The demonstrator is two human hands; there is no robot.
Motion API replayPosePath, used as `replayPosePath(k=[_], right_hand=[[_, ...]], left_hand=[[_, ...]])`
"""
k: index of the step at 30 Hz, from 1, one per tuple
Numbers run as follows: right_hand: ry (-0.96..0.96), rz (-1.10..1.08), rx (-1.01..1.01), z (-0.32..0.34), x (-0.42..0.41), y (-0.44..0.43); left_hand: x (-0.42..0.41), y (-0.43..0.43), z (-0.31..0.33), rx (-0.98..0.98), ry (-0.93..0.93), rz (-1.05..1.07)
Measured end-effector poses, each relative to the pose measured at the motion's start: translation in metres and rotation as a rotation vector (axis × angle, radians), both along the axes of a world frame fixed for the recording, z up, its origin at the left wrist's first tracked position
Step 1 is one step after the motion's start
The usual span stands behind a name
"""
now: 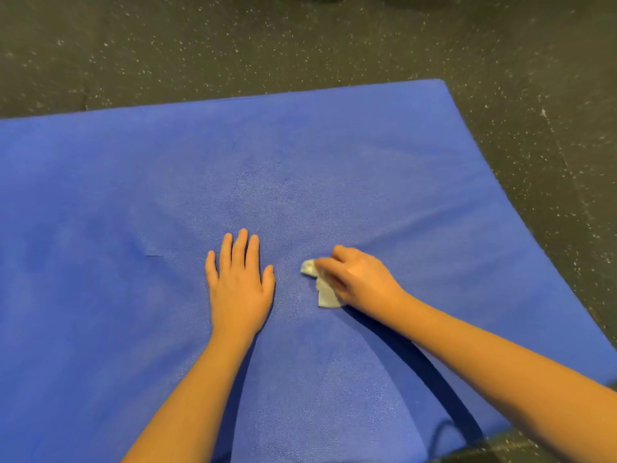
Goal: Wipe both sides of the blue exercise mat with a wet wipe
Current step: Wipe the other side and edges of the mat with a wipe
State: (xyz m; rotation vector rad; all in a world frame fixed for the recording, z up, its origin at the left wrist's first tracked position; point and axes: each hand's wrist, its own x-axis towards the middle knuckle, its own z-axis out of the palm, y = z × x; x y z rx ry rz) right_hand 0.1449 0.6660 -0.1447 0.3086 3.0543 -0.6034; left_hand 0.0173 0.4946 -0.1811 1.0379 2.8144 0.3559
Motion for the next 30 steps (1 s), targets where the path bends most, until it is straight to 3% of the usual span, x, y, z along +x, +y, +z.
replayPosePath(k=[5, 9, 11, 16, 17, 21, 23, 25, 28, 30], right_hand=[[0.107, -0.325, 0.018, -0.012, -0.034, 0.016], [0.061, 0.049, -0.082, -0.005, -0.010, -0.009], [0.068, 0.106, -0.043, -0.007, -0.013, 0.004], [0.215, -0.372, 0.017, -0.018, -0.050, 0.033], [0.236, -0.379, 0.018, -0.020, -0.051, 0.026], [0.166, 0.082, 0.046, -0.019, -0.028, 0.006], [0.139, 0.175, 0.122, -0.016, -0.031, 0.026], [0.136, 0.082, 0.172, -0.016, -0.044, 0.049], [0.211, -0.305, 0.094, -0.013, -0.070, 0.061], [0.195, -0.277, 0.065, -0.017, -0.075, 0.047]], left_hand=[[0.000, 0.000, 0.001, -0.015, -0.014, 0.004], [-0.001, 0.000, 0.002, -0.013, -0.006, 0.004], [-0.001, 0.001, 0.003, -0.009, -0.002, 0.002], [-0.003, 0.001, 0.002, -0.003, -0.009, 0.003], [-0.004, 0.001, 0.002, 0.000, -0.007, 0.003], [-0.012, 0.007, 0.006, 0.078, 0.007, 0.008], [-0.026, 0.017, 0.007, 0.123, 0.004, 0.026], [-0.040, 0.031, 0.005, 0.116, -0.008, 0.068], [-0.046, 0.041, -0.003, 0.054, 0.010, 0.102], [-0.043, 0.041, -0.007, 0.036, 0.036, 0.100]])
